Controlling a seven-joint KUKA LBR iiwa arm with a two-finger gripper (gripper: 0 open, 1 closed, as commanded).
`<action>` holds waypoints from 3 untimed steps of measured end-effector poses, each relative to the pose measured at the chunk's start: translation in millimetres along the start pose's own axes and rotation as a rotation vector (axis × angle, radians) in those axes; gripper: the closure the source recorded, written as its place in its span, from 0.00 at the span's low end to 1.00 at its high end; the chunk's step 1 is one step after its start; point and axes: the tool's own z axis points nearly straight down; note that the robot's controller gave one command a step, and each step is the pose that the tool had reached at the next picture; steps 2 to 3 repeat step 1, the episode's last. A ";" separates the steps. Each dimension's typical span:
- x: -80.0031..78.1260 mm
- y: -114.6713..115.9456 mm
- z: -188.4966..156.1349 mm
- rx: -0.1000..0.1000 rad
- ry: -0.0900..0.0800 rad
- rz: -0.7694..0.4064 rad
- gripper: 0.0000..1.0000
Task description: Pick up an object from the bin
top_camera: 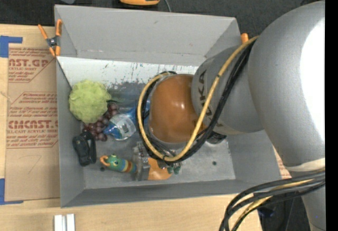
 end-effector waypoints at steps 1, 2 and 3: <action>-0.4 0.3 -40.8 0.000 -0.001 0.000 1.00; -0.4 0.3 -40.8 0.000 -0.001 0.000 1.00; -0.4 0.3 -40.8 0.000 -0.001 0.000 1.00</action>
Offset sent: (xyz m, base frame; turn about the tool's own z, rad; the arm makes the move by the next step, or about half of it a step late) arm 0.0006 0.0003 0.0729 -0.0002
